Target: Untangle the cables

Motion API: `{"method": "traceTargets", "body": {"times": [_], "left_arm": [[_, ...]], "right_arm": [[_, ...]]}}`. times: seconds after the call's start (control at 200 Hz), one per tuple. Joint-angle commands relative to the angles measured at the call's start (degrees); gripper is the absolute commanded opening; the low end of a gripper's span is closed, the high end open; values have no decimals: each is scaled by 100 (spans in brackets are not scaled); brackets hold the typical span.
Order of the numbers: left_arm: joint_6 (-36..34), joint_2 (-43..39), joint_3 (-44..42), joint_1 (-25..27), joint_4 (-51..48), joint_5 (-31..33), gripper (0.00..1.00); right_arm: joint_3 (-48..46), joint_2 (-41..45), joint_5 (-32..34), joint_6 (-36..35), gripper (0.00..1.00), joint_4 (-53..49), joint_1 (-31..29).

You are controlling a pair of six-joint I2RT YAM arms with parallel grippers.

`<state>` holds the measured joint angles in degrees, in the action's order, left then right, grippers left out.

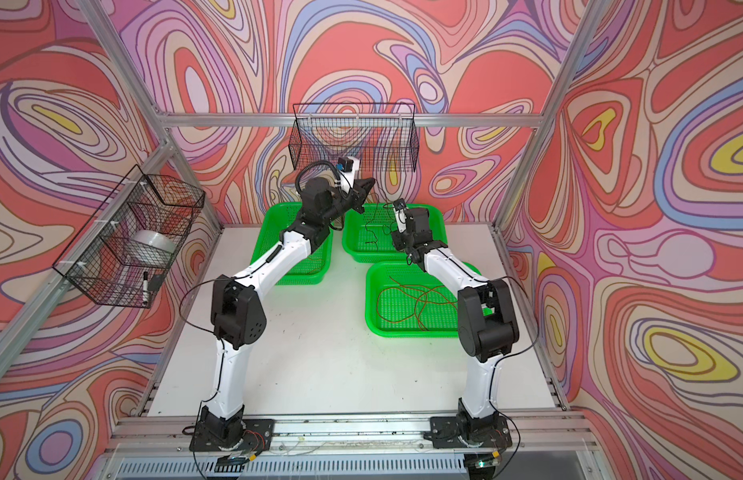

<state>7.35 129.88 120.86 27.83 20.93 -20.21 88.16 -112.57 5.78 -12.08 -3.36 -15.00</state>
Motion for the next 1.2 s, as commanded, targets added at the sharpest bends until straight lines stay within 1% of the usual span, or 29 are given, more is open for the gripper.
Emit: {"method": "traceTargets", "body": {"times": [0.0,0.135,0.155,0.21,0.265,0.295,0.33,0.361,0.381,0.411,0.436,0.521,0.561,0.586,0.641,0.741,0.861,0.976,1.042,1.077,1.087,1.102,1.112,1.142,1.197], "left_arm": [[205,455,88,67,980,317,0],[94,817,-70,128,1198,606,0],[83,851,-106,132,1211,642,0],[120,936,-196,137,1258,736,0],[130,989,-265,139,1205,805,0],[124,1018,-265,135,1141,835,0],[113,1055,-210,127,997,847,0],[108,1078,-133,126,807,836,0],[102,1081,-75,119,686,828,7],[96,1076,6,117,429,826,21],[91,1053,50,120,259,821,30],[91,878,11,118,-119,674,50],[114,802,59,103,-433,621,60],[134,773,135,88,-714,602,65],[135,674,223,47,-1196,446,70],[123,384,-21,-27,-1543,204,76],[74,49,-235,-66,-1888,8,78],[31,-301,-223,-83,-2443,-202,78],[46,-607,-514,-77,-2466,-298,80],[32,-783,-697,-85,-2444,-286,83],[25,-825,-735,-83,-2455,-272,86],[19,-877,-770,-82,-2474,-224,97],[2,-904,-787,-82,-2518,-186,99],[-55,-933,-751,-85,-2677,-80,100],[-194,-828,-438,-114,-3127,3,100]], "right_arm": [[354,-416,549,-128,0,55,83],[771,-919,739,-198,0,-123,197],[834,-967,775,-203,2,-178,207],[1039,-1074,913,-113,15,-403,230],[1352,-1136,791,155,22,-941,246],[1425,-1120,725,269,29,-1139,250],[1448,-1077,649,351,43,-1292,250],[1458,-1024,550,479,50,-1449,244],[1458,-976,507,533,55,-1543,244],[1413,-889,471,580,59,-1655,245],[1348,-798,442,653,64,-1731,244],[1023,-355,336,817,77,-1872,245],[883,-163,219,910,91,-1972,252],[861,-84,131,922,96,-2091,250],[926,4,5,956,97,-2440,252],[1045,109,66,1023,98,-2846,252],[1023,361,-75,1261,98,-2933,252],[875,727,-259,1707,98,-2961,252],[493,1063,-341,2002,98,-2818,251],[68,1436,-340,2157,98,-2578,252],[-78,1520,-341,2190,98,-2498,252],[-284,1643,-337,2219,98,-2364,251],[-375,1730,-318,2256,98,-2273,252],[-851,2001,-241,2379,98,-1960,252],[-1339,2260,-188,2430,98,-1716,251]]}}
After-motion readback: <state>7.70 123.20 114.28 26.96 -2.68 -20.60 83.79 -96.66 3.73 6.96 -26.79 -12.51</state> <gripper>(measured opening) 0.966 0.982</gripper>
